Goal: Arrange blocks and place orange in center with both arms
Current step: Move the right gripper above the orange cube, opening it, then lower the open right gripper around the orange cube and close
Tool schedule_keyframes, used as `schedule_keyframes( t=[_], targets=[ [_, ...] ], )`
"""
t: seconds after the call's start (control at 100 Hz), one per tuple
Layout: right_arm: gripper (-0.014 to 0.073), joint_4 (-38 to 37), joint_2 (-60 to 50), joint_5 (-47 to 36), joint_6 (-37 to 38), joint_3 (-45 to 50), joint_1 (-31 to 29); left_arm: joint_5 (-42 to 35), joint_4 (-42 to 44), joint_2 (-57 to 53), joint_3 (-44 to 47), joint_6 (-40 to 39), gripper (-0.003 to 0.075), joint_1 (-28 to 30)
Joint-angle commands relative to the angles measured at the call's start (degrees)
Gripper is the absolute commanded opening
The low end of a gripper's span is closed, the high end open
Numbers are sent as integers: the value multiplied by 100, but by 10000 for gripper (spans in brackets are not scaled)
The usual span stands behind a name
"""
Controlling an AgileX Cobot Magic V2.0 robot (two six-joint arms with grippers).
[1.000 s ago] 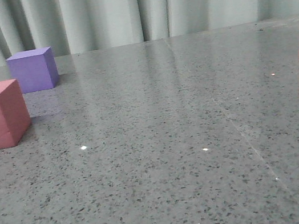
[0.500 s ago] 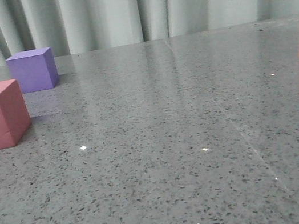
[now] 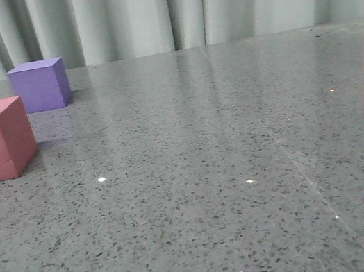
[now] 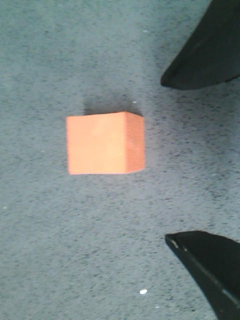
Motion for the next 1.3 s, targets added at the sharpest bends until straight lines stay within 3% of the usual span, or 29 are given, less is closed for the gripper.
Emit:
schedule_keyframes(
  t=[0.0, 0.44, 1.29],
  targets=[
    [582, 30, 326, -202, -14, -545, -34, -489, 6, -188, 318, -46, -19, -50],
    [582, -187, 1997, 406, -316, -2354, -34, -489, 6, -188, 318, -46, -19, -50],
    [582, -246, 2596, 426, -316, -2096, -39, -489, 6, -188, 318, -46, -19, -50]
  ],
)
